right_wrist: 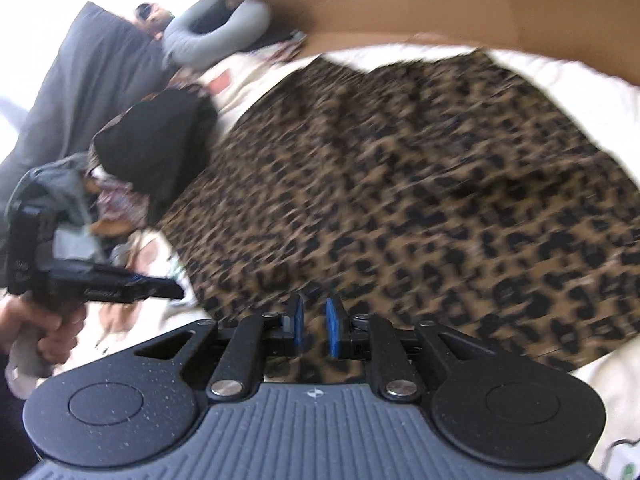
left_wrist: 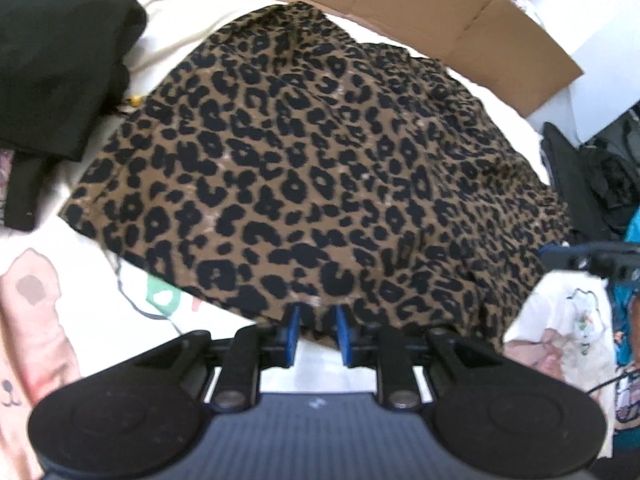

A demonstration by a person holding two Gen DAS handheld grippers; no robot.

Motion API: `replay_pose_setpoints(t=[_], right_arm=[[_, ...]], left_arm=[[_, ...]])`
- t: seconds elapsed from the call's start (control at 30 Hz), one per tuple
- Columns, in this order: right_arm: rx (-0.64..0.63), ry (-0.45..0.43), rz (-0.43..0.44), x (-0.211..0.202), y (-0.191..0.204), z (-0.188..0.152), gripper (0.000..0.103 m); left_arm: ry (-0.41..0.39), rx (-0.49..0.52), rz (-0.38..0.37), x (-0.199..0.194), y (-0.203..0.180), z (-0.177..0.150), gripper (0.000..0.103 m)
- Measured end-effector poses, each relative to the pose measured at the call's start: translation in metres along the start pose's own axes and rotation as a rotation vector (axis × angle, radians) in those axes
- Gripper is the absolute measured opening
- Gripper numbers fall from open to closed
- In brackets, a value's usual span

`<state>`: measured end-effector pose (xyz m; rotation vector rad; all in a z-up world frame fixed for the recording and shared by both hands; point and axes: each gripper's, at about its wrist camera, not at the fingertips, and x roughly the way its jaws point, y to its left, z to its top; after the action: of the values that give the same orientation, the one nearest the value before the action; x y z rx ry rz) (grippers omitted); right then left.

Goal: Fold clothes

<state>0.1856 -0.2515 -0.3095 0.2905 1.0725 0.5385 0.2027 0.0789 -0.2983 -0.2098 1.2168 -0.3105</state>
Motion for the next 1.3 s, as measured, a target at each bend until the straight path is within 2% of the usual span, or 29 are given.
replay_pose_setpoints(t=[0.1, 0.4, 0.5, 0.57, 0.63, 0.7, 0.93, 0.97, 1.07, 1.3], right_arm=[[-0.023, 0.024, 0.006, 0.007, 0.008, -0.007, 0.013], [0.015, 0.092, 0.047, 0.021, 0.011, -0.020, 0.013], [0.048, 0.109, 0.073, 0.026, 0.011, -0.025, 0.015], [0.068, 0.115, 0.082, 0.028, 0.011, -0.028, 0.025], [0.075, 0.114, 0.068, 0.030, 0.009, -0.031, 0.030], [0.095, 0.112, 0.061, 0.029, 0.005, -0.031, 0.030], [0.133, 0.082, 0.080, 0.025, 0.000, -0.030, 0.030], [0.143, 0.080, 0.088, 0.025, 0.000, -0.029, 0.030], [0.179, 0.081, 0.114, 0.026, -0.001, -0.029, 0.030], [0.249, 0.117, 0.182, 0.036, 0.000, -0.035, 0.030]], left_arm=[[0.008, 0.028, -0.031, 0.002, -0.007, -0.004, 0.021], [0.056, 0.115, -0.144, 0.022, -0.040, -0.017, 0.021], [0.065, 0.149, -0.160, 0.031, -0.050, -0.024, 0.021], [0.071, 0.169, -0.173, 0.036, -0.056, -0.028, 0.021], [0.070, 0.193, -0.185, 0.040, -0.063, -0.032, 0.022], [0.065, 0.210, -0.196, 0.045, -0.070, -0.035, 0.025], [0.032, 0.263, -0.181, 0.057, -0.088, -0.038, 0.025], [0.029, 0.265, -0.176, 0.058, -0.088, -0.038, 0.024], [0.023, 0.274, -0.189, 0.059, -0.088, -0.037, 0.005], [-0.009, 0.296, -0.212, 0.040, -0.088, -0.040, 0.003]])
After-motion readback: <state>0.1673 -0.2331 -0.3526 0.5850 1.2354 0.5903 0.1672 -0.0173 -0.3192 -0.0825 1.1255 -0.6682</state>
